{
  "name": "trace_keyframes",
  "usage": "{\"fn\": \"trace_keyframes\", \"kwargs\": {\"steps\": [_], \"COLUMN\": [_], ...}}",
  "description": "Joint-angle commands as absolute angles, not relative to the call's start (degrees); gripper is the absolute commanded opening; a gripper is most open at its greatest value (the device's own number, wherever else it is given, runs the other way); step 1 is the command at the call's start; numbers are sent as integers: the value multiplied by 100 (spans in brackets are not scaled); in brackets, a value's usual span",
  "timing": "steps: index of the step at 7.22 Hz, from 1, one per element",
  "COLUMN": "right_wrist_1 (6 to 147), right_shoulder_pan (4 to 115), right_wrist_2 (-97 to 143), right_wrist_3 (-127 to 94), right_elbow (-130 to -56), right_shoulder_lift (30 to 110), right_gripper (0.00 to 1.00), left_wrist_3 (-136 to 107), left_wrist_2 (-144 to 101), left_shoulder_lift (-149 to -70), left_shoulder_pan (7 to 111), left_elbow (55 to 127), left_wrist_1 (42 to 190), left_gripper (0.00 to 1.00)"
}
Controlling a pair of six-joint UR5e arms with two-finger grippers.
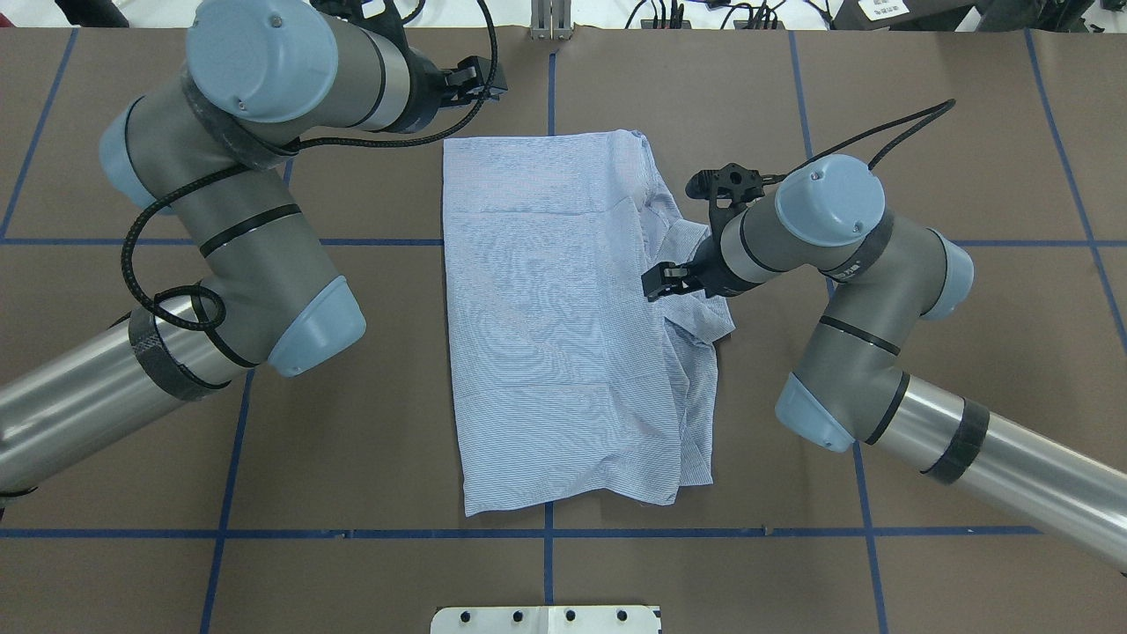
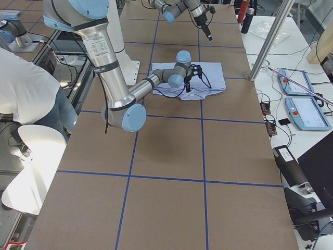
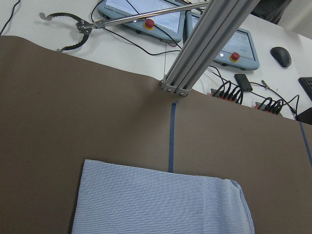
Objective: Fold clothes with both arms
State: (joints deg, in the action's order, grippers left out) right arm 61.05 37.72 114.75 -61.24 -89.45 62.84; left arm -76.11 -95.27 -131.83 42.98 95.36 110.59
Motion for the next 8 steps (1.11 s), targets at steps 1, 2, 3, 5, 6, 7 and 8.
{"fn": "trace_keyframes", "kwargs": {"steps": [1,2,3,5,6,7,8], "right_wrist_1": [6100,6100,6100,6231,6397,6459,6451], "right_shoulder_pan": [3988,4042,4034,4008,3973,3929,3824], "right_wrist_2": [11837,12004,12006,12006,12006,11997,11954], "right_wrist_3": [-6205,-6301,-6424,-6434,-6434,-6442,-6442], "right_elbow": [-8842,-8763,-8693,-8526,-8386,-8237,-8157], "right_shoulder_lift": [6240,6249,6240,6118,5908,5750,5739], "right_gripper": [88,87,87,87,87,87,87], "left_wrist_3": [-7611,-7611,-7611,-7611,-7611,-7603,-7611], "left_wrist_2": [-9527,-9527,-9527,-9527,-9527,-9527,-9527], "left_shoulder_lift": [-13184,-13184,-13184,-13192,-13184,-13184,-13184], "left_shoulder_pan": [4298,4289,4298,4298,4298,4298,4298], "left_elbow": [9536,9536,9536,9545,9545,9545,9545], "left_wrist_1": [11065,11065,11065,11065,11065,11065,11065], "left_gripper": [98,98,98,98,98,98,98]}}
